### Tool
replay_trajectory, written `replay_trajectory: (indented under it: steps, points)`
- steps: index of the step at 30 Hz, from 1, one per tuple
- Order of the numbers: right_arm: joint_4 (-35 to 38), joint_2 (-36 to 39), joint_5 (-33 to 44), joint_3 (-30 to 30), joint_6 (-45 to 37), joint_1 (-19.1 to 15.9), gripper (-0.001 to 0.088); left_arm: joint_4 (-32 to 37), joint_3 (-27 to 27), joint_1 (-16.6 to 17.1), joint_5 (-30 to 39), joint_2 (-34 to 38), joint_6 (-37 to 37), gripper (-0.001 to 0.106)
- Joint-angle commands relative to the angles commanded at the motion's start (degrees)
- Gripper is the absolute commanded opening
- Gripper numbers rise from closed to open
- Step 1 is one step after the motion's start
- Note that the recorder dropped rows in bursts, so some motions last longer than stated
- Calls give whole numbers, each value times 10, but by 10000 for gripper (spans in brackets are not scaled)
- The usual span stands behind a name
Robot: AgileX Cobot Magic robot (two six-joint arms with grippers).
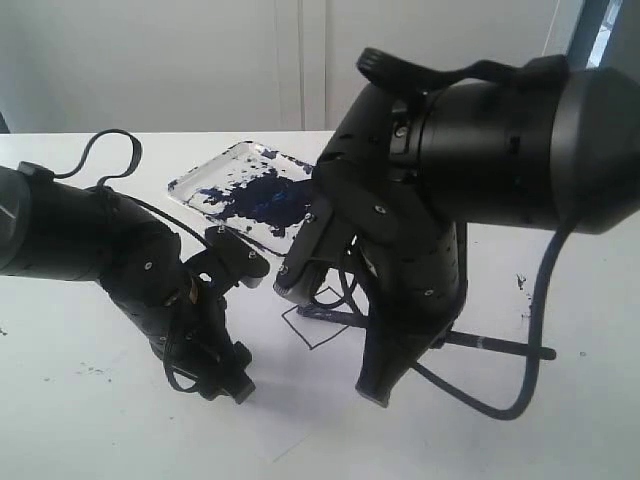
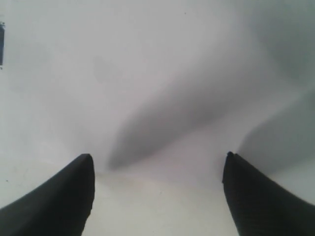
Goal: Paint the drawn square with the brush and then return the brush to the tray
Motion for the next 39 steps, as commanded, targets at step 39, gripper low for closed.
replay_trajectory:
  steps: [39]
  points:
    - [-77,2,0,0,15,23,0,0,0,0,12,0,0,749]
